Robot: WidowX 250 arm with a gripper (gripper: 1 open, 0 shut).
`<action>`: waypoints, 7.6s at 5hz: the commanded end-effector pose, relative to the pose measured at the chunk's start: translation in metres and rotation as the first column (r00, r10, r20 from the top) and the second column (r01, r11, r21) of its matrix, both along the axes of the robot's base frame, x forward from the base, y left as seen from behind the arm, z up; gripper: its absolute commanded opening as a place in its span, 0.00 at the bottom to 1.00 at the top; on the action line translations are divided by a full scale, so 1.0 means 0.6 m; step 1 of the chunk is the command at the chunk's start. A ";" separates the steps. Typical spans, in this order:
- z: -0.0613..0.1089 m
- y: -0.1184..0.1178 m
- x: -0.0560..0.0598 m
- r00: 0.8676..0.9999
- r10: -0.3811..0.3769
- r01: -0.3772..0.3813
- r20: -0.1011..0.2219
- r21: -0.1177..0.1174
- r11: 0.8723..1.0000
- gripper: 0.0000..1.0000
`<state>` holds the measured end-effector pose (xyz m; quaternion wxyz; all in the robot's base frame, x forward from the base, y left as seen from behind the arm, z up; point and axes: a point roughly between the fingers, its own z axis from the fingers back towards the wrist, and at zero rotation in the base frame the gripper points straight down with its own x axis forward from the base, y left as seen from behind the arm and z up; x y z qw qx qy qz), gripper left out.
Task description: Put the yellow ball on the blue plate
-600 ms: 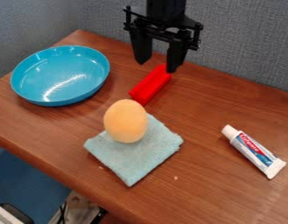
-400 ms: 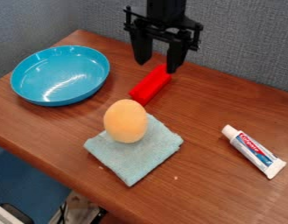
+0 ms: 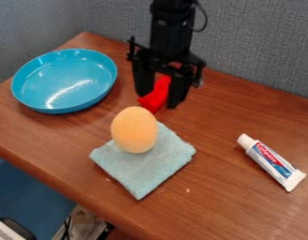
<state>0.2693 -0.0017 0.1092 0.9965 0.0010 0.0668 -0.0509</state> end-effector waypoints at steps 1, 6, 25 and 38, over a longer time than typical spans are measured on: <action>0.016 0.022 -0.021 0.994 -0.096 0.095 0.052 0.024 0.995 1.00; -0.004 0.049 -0.057 0.976 -0.201 0.196 0.088 0.059 0.979 1.00; -0.037 0.060 -0.049 0.953 -0.250 0.245 0.170 0.051 0.968 1.00; -0.054 0.094 -0.017 0.958 -0.218 0.224 0.185 -0.011 0.974 0.00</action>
